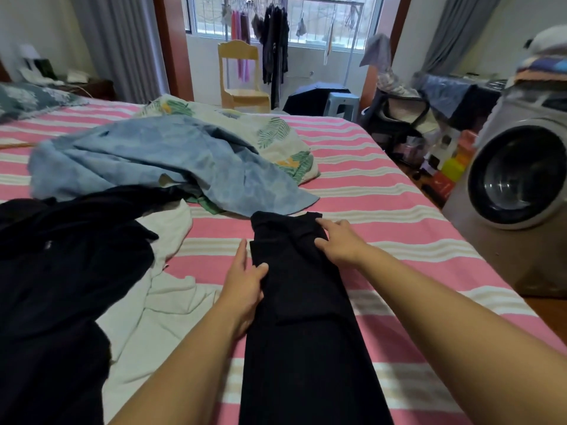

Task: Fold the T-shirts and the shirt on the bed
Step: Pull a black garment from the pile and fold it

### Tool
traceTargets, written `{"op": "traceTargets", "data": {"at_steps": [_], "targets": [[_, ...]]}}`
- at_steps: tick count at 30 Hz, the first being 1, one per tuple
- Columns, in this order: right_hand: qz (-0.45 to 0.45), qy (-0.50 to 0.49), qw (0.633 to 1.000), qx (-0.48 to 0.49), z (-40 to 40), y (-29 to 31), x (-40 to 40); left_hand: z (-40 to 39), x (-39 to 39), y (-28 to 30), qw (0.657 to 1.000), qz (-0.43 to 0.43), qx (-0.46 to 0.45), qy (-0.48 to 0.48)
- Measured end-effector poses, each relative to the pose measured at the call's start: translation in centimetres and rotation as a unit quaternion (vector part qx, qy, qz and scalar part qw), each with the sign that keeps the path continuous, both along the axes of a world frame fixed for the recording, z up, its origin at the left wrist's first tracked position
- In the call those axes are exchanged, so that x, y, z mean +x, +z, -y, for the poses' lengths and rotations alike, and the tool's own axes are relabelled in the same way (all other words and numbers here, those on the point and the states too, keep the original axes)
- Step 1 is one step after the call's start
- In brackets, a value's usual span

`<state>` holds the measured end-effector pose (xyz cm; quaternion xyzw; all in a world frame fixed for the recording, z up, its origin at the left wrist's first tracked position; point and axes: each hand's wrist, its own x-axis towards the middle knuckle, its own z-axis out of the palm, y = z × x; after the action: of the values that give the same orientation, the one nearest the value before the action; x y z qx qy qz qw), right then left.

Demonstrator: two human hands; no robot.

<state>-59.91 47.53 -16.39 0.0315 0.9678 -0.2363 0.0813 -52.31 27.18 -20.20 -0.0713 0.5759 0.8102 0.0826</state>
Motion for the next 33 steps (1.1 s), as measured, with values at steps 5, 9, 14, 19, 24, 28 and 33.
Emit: {"op": "traceTargets", "data": {"at_steps": [5, 9, 14, 19, 24, 28, 33], "targets": [[-0.033, -0.011, 0.999, -0.023, -0.3, -1.6, -3.3, 0.5, -0.6, -1.6, 0.999, -0.015, -0.033, -0.009], [-0.028, -0.072, 0.993, -0.087, -1.6, -1.7, -4.9, 0.8, -1.2, -2.4, 1.0, 0.012, 0.028, -0.008], [-0.006, -0.143, 0.955, -0.259, -2.7, -3.3, -4.0, 0.4, -2.0, -2.2, 1.0, 0.009, -0.014, -0.001], [-0.048, -0.159, 0.931, -0.326, -3.0, -5.4, -3.0, 1.2, -7.1, 0.2, 0.928, -0.09, -0.361, 0.035], [-0.041, -0.084, 0.95, -0.299, -2.7, -4.2, -5.1, 3.0, -10.8, -1.0, 0.929, -0.043, -0.368, -0.024], [-0.049, -0.007, 0.97, -0.238, -2.6, -3.6, -9.2, 2.9, -12.8, -3.4, 0.937, -0.027, -0.349, 0.014], [-0.04, 0.007, 0.988, -0.151, -3.6, -4.1, -10.7, 2.7, -14.0, -4.3, 0.914, -0.103, -0.373, 0.124]]}}
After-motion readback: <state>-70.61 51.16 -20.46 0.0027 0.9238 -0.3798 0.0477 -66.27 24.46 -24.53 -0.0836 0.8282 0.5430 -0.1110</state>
